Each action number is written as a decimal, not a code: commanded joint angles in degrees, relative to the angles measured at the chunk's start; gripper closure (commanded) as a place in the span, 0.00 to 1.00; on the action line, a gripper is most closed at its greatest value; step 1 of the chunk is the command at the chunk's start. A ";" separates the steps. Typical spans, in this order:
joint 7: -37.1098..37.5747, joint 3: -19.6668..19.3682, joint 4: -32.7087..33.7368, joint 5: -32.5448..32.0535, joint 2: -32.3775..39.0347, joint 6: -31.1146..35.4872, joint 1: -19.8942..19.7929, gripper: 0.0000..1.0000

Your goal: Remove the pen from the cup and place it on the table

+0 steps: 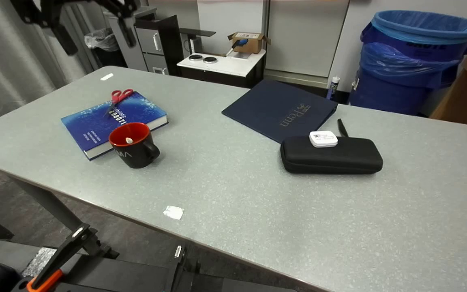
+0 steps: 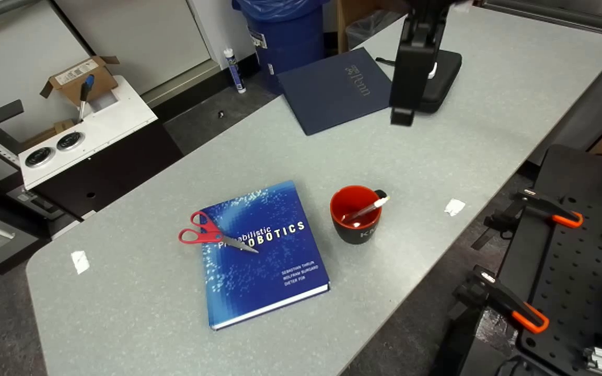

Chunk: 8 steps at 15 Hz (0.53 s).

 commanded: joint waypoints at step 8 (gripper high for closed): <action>-4.02 -0.10 -0.70 0.40 6.06 2.74 1.96 0.00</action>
